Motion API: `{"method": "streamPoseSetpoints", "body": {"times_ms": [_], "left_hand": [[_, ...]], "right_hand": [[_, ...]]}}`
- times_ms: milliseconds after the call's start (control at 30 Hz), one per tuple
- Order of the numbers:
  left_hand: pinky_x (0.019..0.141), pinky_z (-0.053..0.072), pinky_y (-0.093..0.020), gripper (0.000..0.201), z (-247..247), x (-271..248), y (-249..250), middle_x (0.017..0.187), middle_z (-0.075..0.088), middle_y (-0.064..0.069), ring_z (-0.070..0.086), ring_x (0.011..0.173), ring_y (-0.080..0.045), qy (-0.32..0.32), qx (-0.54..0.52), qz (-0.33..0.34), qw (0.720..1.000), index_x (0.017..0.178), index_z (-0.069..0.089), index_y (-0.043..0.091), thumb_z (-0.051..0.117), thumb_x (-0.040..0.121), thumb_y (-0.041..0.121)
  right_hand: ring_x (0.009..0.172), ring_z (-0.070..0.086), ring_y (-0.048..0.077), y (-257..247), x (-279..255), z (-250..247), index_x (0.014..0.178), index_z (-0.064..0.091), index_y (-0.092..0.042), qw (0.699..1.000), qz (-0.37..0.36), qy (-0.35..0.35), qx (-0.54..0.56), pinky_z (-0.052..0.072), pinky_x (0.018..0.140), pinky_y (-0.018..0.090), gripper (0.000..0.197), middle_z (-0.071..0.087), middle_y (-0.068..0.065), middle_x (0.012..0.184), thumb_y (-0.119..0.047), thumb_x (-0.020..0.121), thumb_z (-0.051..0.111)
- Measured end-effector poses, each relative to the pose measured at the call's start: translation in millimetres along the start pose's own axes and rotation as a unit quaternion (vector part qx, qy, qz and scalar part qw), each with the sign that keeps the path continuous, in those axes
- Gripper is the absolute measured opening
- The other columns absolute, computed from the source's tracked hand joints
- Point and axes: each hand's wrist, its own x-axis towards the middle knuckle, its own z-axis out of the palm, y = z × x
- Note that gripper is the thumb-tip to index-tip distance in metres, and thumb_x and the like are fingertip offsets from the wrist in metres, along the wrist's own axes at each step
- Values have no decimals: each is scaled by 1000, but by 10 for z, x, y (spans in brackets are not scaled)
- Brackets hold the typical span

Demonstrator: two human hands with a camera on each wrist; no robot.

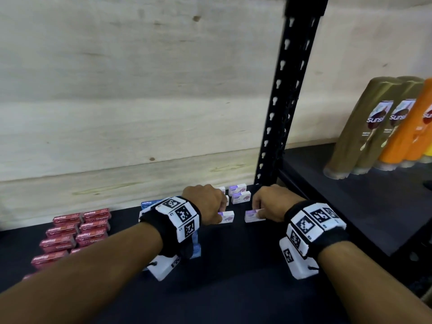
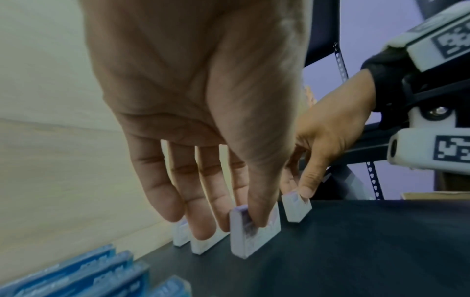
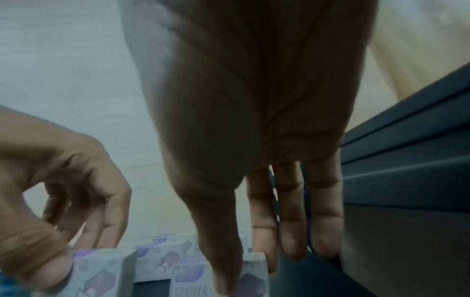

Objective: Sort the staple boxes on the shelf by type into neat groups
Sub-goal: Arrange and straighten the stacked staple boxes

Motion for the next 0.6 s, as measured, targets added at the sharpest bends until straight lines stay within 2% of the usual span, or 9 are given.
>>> {"method": "streamPoseSetpoints", "body": {"times_ms": [100,333,467,600], "left_hand": [[63,33,-27,19,17,147,-23,90,54,12,48,78,-16,2,15,-6,1000,98,61,37,67,81,43],[66,38,-28,17,-13,303,11,93,56,8,54,80,-19,-13,25,-8,1000,91,56,36,69,81,40],[70,44,-30,28,-10,305,12,105,63,4,62,93,-23,-25,38,-2,999,108,62,30,68,83,40],[76,49,-31,30,6,314,-4,107,63,3,62,95,-23,-34,29,3,999,110,61,27,68,84,40]], "right_hand": [[104,62,24,21,149,5,105,68,-24,1000,-6,15,1,50,89,31,15,62,5,118,-23,90,69],[114,59,25,-1,328,-22,111,69,-24,999,-29,31,1,49,94,32,21,64,6,123,-22,91,69],[112,60,24,-9,359,-13,112,69,-23,999,-32,29,10,48,92,30,21,65,6,121,-20,91,69],[112,61,22,-28,388,14,116,69,-23,999,-33,27,18,46,90,27,25,64,5,123,-21,91,70]]}}
